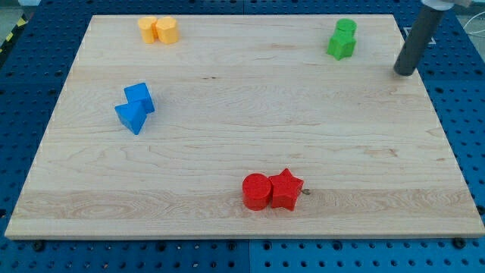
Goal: Point your arm closer to the green star
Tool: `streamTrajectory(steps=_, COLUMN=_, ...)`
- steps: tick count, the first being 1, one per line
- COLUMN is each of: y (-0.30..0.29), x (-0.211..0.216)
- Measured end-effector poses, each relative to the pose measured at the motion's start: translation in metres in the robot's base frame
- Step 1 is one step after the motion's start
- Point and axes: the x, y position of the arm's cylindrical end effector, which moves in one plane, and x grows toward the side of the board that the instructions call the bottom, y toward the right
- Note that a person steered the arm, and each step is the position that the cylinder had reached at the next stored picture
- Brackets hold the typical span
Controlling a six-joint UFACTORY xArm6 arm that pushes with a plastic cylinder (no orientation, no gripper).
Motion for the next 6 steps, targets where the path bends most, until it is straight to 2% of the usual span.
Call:
streamTrajectory(steps=4, y=0.008, x=-0.029)
streamTrajectory(steps=6, y=-0.031, x=-0.042)
